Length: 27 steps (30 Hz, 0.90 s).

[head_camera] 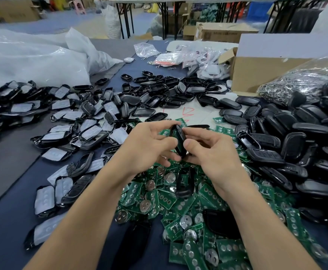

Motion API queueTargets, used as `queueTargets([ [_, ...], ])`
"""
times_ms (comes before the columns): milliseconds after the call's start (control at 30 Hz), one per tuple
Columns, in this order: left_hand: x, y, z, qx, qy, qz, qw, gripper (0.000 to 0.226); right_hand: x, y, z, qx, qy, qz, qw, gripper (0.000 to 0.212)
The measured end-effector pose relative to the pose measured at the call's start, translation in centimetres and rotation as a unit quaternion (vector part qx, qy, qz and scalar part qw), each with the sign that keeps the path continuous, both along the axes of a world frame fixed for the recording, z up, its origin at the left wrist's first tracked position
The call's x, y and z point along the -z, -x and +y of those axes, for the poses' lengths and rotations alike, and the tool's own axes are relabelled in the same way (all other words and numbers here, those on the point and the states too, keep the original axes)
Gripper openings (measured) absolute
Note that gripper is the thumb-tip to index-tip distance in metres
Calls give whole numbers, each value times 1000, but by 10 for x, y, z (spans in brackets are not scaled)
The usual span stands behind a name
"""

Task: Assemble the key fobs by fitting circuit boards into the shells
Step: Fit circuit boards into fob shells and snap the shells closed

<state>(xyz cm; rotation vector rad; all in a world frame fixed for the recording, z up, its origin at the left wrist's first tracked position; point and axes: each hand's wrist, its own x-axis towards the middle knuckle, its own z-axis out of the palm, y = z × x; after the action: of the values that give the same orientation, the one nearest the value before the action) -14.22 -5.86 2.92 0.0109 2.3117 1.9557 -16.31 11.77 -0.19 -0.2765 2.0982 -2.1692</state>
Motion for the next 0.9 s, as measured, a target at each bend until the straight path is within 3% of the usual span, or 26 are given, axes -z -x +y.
queueTargets([
  [233,8,3,-2,-42,25,41,998,39,3,2,2,-5,-26,-4,1000,27],
  [567,11,3,3,-55,-10,46,997,38,-4,1,10,9,-99,65,993,44],
  [800,10,-1,18,-86,-22,40,995,15,-7,-14,1,100,-240,181,948,47],
  [900,12,0,22,-133,-11,53,990,20,-7,-16,-4,102,-255,211,938,50],
])
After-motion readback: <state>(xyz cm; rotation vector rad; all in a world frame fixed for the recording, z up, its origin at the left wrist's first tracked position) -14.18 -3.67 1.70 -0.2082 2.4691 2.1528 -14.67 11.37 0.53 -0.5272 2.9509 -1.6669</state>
